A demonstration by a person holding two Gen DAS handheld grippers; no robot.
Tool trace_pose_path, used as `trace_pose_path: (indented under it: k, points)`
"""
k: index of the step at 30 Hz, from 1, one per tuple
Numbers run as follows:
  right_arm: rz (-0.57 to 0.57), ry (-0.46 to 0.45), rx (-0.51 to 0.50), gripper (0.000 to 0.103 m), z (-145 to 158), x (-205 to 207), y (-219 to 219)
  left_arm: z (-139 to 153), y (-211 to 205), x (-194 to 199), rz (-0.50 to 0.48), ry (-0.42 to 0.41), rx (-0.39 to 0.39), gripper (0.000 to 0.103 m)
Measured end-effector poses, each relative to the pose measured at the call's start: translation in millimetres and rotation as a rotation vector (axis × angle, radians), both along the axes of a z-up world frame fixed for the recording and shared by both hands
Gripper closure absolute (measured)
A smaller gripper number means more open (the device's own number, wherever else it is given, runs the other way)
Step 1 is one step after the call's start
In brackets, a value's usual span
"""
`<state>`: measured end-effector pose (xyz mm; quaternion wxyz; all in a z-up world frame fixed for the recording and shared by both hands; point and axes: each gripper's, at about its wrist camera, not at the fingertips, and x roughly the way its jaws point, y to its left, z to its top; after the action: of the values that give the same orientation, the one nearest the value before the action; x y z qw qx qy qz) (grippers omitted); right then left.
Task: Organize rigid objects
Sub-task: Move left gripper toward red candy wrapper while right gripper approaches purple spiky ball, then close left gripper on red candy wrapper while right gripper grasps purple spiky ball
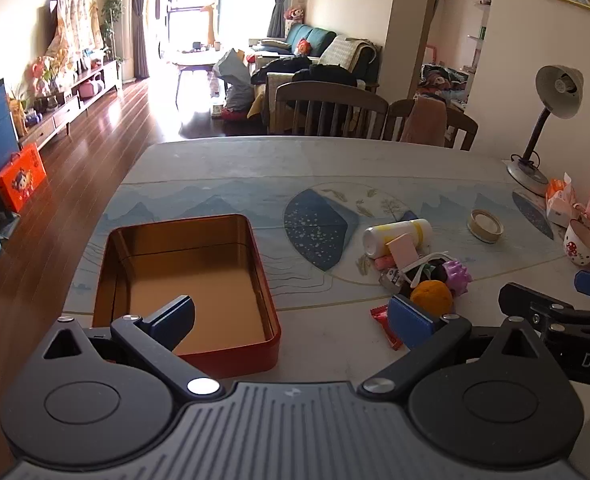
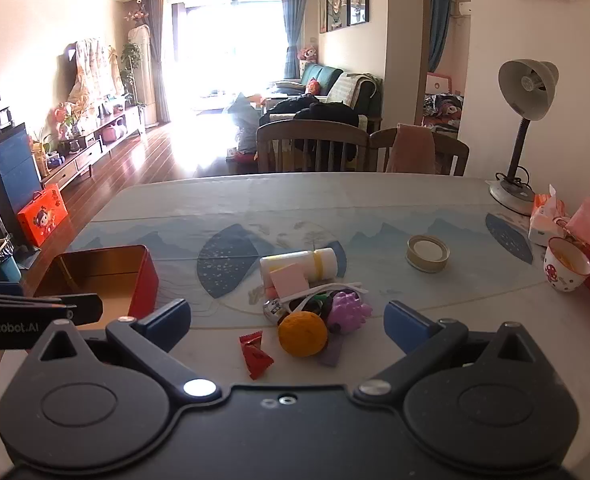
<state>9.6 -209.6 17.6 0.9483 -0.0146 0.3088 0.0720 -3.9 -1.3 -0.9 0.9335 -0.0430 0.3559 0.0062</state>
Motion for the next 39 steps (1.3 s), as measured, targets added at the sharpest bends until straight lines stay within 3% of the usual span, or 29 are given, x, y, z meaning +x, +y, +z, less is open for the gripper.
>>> trace_pose_path:
  k: [12,22,39]
  points:
    - [-0.005,0.011,0.036,0.001,2.5,2.7,-7.3,1.5,-2.5,3.6,-0.002,0.000,-0.051,0.000]
    - [0.002,0.012,0.052,0.002,0.5,7.1,-19.4,7.6,-22.2,8.2,-0.036,-0.043,0.000,0.000]
    - [0.048,0.076,0.015,0.013,-21.6,50.8,-59.1,-12.7,-51.1,50.4,-0.020,0.031,-0.023,0.000]
